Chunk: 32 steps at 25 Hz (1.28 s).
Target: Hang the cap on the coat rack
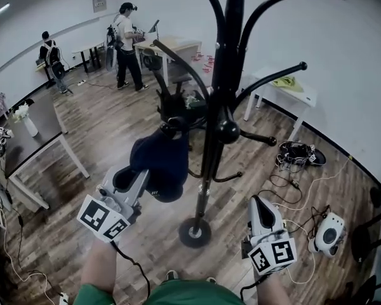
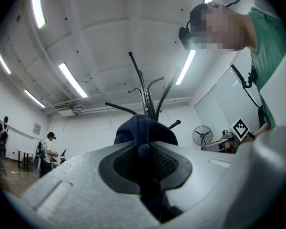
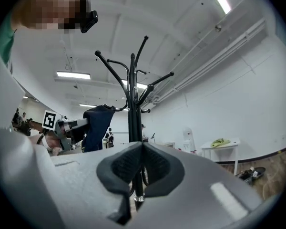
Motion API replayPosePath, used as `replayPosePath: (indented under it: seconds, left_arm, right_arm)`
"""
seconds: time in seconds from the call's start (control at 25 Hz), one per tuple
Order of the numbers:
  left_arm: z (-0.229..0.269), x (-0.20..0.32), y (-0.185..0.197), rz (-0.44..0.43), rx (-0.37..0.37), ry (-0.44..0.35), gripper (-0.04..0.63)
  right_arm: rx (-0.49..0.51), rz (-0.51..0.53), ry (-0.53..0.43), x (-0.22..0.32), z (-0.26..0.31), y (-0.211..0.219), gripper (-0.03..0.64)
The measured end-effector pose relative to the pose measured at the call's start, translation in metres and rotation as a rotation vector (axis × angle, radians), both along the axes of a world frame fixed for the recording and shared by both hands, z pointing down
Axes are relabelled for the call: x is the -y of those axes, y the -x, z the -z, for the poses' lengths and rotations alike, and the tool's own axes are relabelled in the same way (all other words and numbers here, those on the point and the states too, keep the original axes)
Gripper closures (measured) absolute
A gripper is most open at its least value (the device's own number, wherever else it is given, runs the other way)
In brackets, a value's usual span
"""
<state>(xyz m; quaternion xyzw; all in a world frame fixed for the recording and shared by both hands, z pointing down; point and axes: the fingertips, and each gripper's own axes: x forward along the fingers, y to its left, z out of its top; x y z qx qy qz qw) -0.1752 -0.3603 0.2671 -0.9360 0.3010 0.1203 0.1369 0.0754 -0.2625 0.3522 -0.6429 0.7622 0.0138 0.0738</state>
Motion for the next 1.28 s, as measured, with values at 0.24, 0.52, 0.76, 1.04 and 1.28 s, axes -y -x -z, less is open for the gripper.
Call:
replayPosePath:
  seconds: [0.24,0.52,0.76,1.04,1.28]
  left_arm:
    - [-0.023,0.027,-0.012,-0.085,-0.134,0.123,0.545]
    - [-0.048,0.053,-0.037,-0.108,-0.178,0.226,0.543]
    - [-0.060,0.060,-0.051,-0.111,-0.195,0.251,0.543]
    - [-0.080,0.055,-0.053,-0.088,-0.185,0.287,0.538]
    - [-0.094,0.047,-0.049,-0.054,-0.159,0.320,0.531]
  right_arm:
    - [-0.006,-0.082,0.015,-0.008,-0.005,-0.010,0.614]
    - [-0.014,-0.151,0.037,-0.020,-0.010,-0.030,0.614]
    - [-0.024,-0.178,0.052,-0.026,-0.016,-0.041,0.614]
    - [-0.023,-0.161,0.055,-0.023,-0.020,-0.046,0.614]
    - [-0.020,-0.112,0.044,-0.011,-0.013,-0.049,0.614]
